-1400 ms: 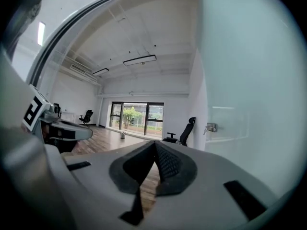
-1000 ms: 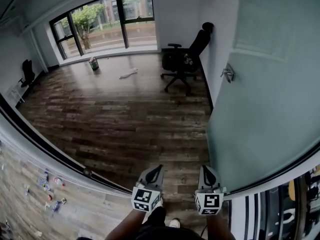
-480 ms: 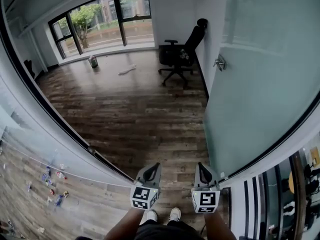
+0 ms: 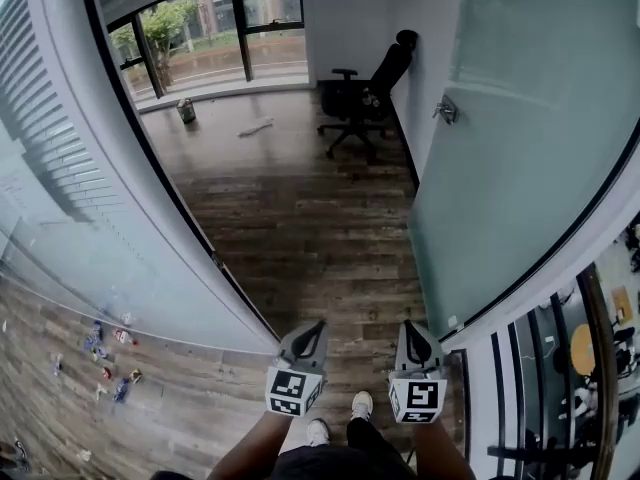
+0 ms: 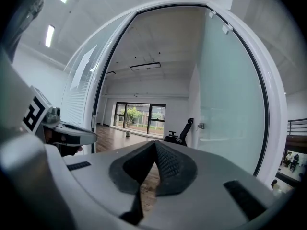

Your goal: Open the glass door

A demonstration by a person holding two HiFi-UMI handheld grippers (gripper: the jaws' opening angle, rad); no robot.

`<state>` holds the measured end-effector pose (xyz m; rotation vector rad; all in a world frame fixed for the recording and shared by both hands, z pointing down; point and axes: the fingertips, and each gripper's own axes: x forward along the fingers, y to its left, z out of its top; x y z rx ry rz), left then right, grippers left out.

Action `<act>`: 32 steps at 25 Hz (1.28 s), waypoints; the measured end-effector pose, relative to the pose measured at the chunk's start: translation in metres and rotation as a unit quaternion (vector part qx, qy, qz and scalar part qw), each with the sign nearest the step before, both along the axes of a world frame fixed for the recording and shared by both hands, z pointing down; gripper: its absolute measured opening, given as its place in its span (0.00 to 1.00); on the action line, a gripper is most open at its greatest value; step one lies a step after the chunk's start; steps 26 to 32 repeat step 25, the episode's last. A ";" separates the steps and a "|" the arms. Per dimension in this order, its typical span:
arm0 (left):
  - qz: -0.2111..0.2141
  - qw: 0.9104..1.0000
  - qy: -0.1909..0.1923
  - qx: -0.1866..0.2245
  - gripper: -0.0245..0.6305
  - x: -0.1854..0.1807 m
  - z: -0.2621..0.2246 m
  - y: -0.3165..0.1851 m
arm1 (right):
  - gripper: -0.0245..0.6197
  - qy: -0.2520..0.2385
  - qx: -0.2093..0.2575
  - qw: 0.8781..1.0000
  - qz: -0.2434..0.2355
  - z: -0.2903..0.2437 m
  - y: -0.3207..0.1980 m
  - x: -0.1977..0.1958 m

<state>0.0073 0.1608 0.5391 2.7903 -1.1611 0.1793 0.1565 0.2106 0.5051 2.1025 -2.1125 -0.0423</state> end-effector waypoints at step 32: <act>0.048 0.999 0.010 0.002 0.03 -0.002 -0.028 0.111 | 0.06 0.009 0.007 0.999 0.043 -0.029 0.126 -0.020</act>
